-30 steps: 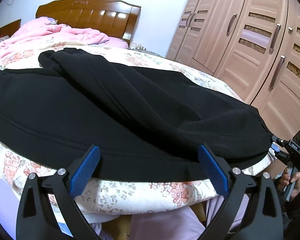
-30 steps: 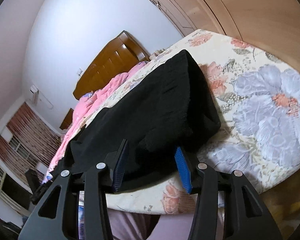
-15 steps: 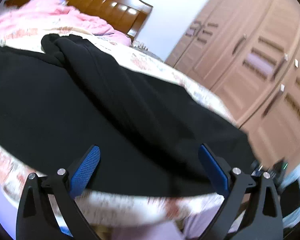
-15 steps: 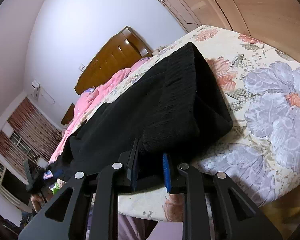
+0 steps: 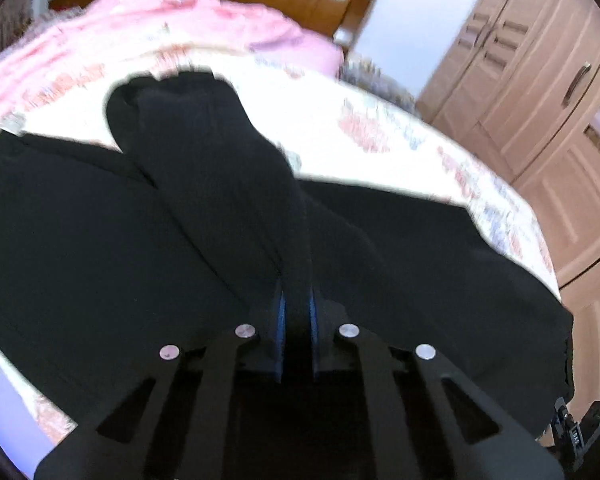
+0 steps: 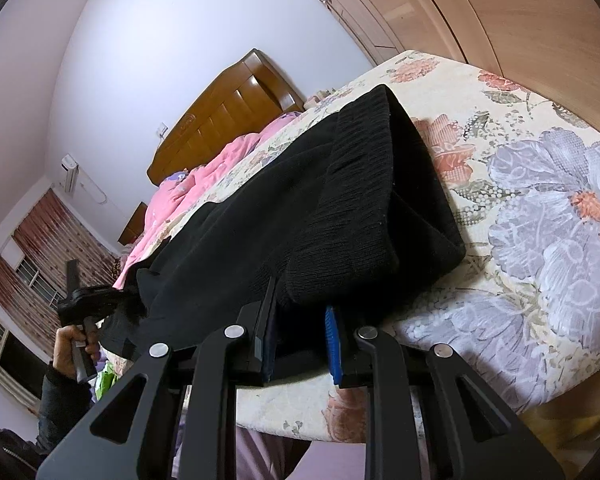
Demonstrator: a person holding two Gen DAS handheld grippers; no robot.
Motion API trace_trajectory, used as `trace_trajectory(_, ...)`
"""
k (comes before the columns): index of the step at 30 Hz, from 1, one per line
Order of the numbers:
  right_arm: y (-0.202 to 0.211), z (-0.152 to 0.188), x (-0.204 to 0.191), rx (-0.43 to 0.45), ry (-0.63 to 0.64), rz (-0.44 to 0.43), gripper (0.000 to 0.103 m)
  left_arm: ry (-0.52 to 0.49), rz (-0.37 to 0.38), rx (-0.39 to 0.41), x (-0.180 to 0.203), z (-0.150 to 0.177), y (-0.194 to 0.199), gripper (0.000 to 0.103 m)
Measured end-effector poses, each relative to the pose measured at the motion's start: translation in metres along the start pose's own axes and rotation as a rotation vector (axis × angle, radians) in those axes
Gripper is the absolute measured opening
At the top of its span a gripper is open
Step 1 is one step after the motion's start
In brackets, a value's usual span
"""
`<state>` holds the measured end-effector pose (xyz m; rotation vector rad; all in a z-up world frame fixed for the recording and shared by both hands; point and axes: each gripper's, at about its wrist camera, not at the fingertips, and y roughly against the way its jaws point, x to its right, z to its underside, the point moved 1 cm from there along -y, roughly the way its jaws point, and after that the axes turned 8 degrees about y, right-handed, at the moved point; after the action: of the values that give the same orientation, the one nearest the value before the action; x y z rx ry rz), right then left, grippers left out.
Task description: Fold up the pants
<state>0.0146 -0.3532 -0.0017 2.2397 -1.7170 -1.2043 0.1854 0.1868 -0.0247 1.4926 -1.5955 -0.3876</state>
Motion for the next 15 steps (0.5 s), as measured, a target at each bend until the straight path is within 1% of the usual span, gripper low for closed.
trace_trajectory(1, 0.000, -0.003, 0.000, 0.001, 0.006, 0.001, 0.020, -0.019, -0.002, 0.049, 0.001, 0.003, 0.012, 0.008)
trace_trajectory(2, 0.002, -0.006, -0.001, 0.009, 0.015, -0.002, 0.020, -0.042, 0.024, 0.121, -0.001, 0.007, 0.030, 0.008)
trace_trajectory(3, 0.006, -0.010, -0.004, 0.023, 0.028, -0.007, 0.019, -0.062, 0.067, 0.216, -0.004, 0.018, 0.056, 0.008)
trace_trajectory(4, 0.012, -0.015, -0.007, 0.049, 0.051, -0.003, 0.019, -0.058, 0.112, 0.253, -0.007, 0.025, 0.071, 0.008)
trace_trajectory(5, 0.017, -0.019, -0.009, 0.072, 0.067, -0.002, 0.019, -0.044, 0.191, 0.288, -0.014, 0.034, 0.086, 0.008)
trace_trajectory(6, 0.021, -0.020, -0.010, 0.084, 0.071, -0.006, 0.019, -0.006, 0.249, 0.293, -0.027, 0.048, 0.095, 0.008)
trace_trajectory(7, 0.022, -0.021, -0.007, 0.083, 0.071, -0.006, 0.019, 0.018, 0.260, 0.273, -0.035, 0.058, 0.095, 0.008)
trace_trajectory(8, 0.019, -0.020, -0.003, 0.068, 0.070, 0.008, 0.019, 0.024, 0.261, 0.243, -0.043, 0.068, 0.089, 0.008)
trace_trajectory(10, 0.006, -0.009, 0.007, -0.001, 0.062, 0.054, 0.018, 0.022, 0.212, 0.149, -0.059, 0.089, 0.063, 0.008)
trace_trajectory(11, 0.006, -0.003, 0.013, 0.012, 0.033, 0.029, 0.016, 0.040, 0.200, 0.112, -0.068, 0.097, 0.050, 0.008)
trace_trajectory(12, 0.007, 0.000, 0.016, 0.016, 0.004, 0.008, 0.016, 0.068, 0.196, 0.097, -0.079, 0.105, 0.040, 0.009)
trace_trajectory(13, 0.008, 0.001, 0.016, 0.017, -0.002, 0.007, 0.015, 0.084, 0.229, 0.113, -0.085, 0.108, 0.038, 0.012)
trace_trajectory(15, 0.008, -0.001, 0.011, 0.015, 0.013, 0.031, 0.015, 0.134, 0.269, 0.108, -0.091, 0.105, 0.037, 0.012)
